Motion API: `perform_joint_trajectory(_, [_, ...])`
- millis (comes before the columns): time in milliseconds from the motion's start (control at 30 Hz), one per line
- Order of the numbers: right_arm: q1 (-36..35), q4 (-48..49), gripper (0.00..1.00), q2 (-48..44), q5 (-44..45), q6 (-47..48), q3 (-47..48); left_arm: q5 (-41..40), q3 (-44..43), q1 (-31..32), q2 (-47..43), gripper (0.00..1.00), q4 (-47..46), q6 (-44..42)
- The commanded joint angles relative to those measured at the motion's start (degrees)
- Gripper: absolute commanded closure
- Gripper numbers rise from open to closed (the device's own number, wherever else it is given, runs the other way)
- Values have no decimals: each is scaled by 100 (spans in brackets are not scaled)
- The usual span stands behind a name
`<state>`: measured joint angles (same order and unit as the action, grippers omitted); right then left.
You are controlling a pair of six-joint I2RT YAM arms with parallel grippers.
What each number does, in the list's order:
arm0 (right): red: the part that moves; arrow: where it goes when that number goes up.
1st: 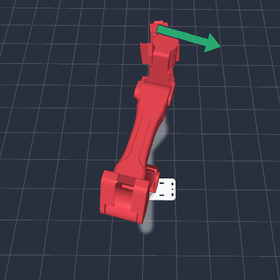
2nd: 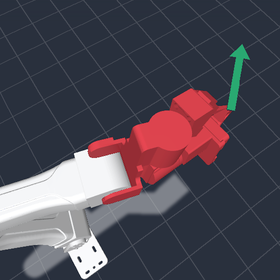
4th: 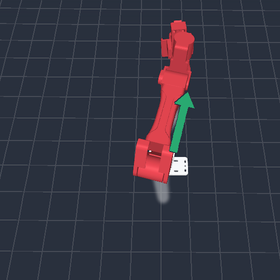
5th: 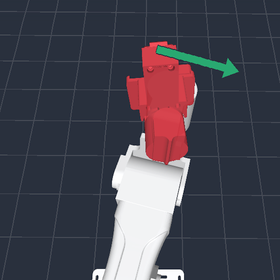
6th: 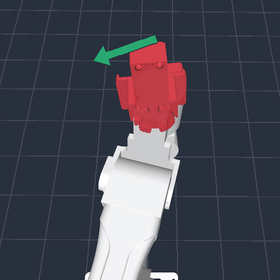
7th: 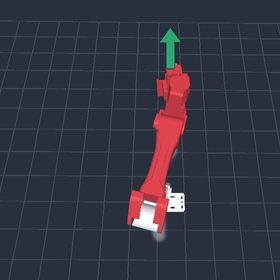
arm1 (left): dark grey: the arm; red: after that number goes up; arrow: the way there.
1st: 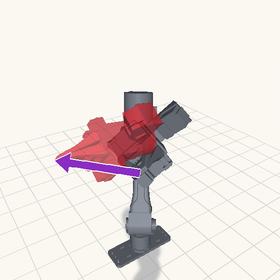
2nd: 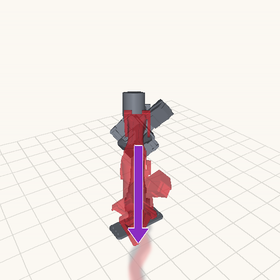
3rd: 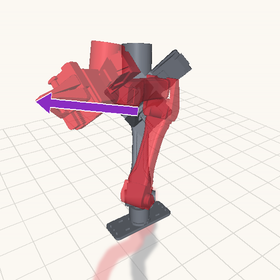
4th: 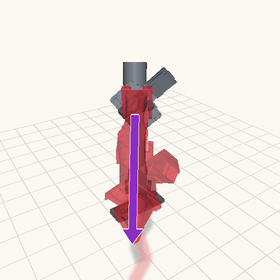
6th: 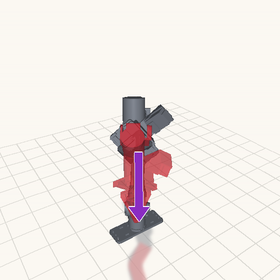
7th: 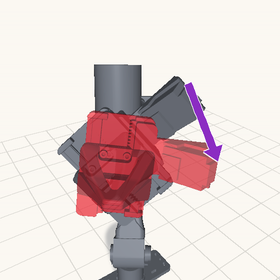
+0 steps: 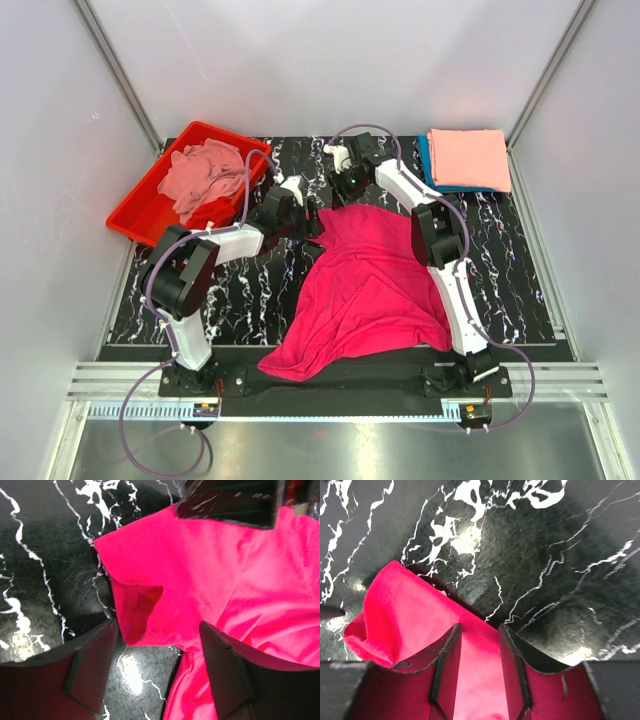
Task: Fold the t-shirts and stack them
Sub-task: Flatten the tshirt out
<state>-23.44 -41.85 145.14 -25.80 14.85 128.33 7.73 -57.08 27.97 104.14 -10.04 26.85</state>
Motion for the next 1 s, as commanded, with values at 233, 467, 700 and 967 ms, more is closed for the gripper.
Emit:
perform_joint_trajectory(233, [120, -201, 57, 199, -681, 114, 289, 502, -119, -10, 98, 69, -473, -66])
perform_joint_trajectory(467, [225, 53, 90, -29, -462, -69, 26, 2, -110, -10, 54, 100, 168, 145])
perform_joint_trajectory(700, [568, 991, 100, -1371, 810, -1088, -1727, -447, -110, -19, 37, 100, 705, 496])
perform_joint_trajectory(967, [736, 1882, 100, -2613, 1245, -2153, -3753, -694, -286, -19, -147, 100, 1305, 602])
